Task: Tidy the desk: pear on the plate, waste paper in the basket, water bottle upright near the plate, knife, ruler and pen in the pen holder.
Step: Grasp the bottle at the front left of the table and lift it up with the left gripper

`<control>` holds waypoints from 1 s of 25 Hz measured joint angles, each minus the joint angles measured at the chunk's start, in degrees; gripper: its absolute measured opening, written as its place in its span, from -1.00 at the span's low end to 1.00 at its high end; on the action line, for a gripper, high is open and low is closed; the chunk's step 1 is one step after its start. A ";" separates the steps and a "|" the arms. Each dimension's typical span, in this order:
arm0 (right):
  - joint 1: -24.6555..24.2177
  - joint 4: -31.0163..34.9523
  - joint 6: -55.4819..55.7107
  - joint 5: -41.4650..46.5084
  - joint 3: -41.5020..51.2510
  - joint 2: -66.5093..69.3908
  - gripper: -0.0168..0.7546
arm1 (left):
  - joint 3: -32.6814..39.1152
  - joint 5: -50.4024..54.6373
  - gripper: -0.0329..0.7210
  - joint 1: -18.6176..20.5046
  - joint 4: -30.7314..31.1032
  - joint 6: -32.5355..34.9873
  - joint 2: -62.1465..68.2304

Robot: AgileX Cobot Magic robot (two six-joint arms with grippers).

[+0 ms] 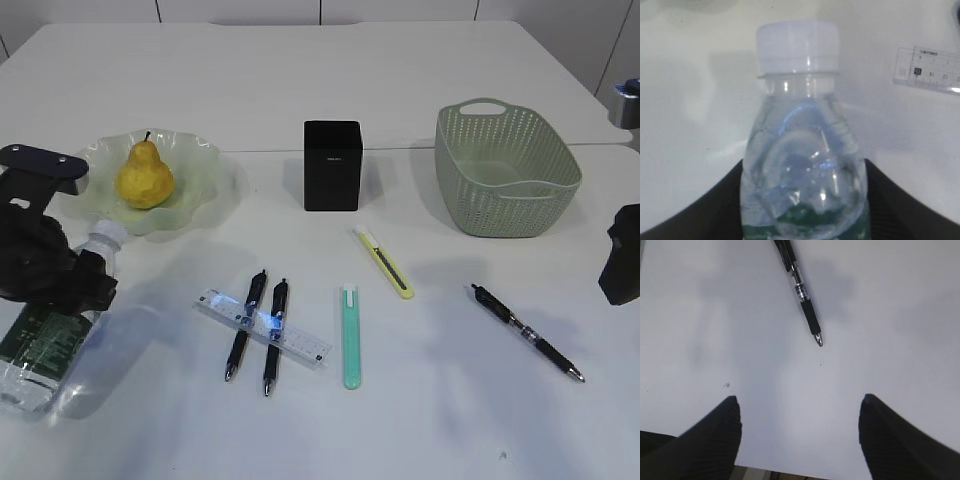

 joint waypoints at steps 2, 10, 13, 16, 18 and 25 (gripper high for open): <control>0.00 0.00 0.00 0.00 0.00 0.00 0.45 | 4.24 -4.16 0.21 0.00 0.61 0.00 -3.73; 0.00 0.00 0.00 0.86 0.00 0.00 0.45 | 17.99 -23.33 0.21 1.57 0.62 0.00 -16.51; 0.00 0.00 0.00 1.50 0.00 0.00 0.45 | 22.59 -31.41 0.21 2.41 0.03 0.00 -19.95; 0.00 0.00 0.00 2.69 0.00 0.00 0.45 | 25.80 -37.24 0.21 3.52 -2.26 0.00 -21.68; 0.00 0.00 0.00 3.51 0.00 0.00 0.45 | 26.74 -39.57 0.21 4.08 -2.79 0.00 -22.03; 0.00 0.00 0.00 5.19 0.00 0.00 0.45 | 27.04 -50.88 0.21 4.45 -3.18 -1.97 -22.03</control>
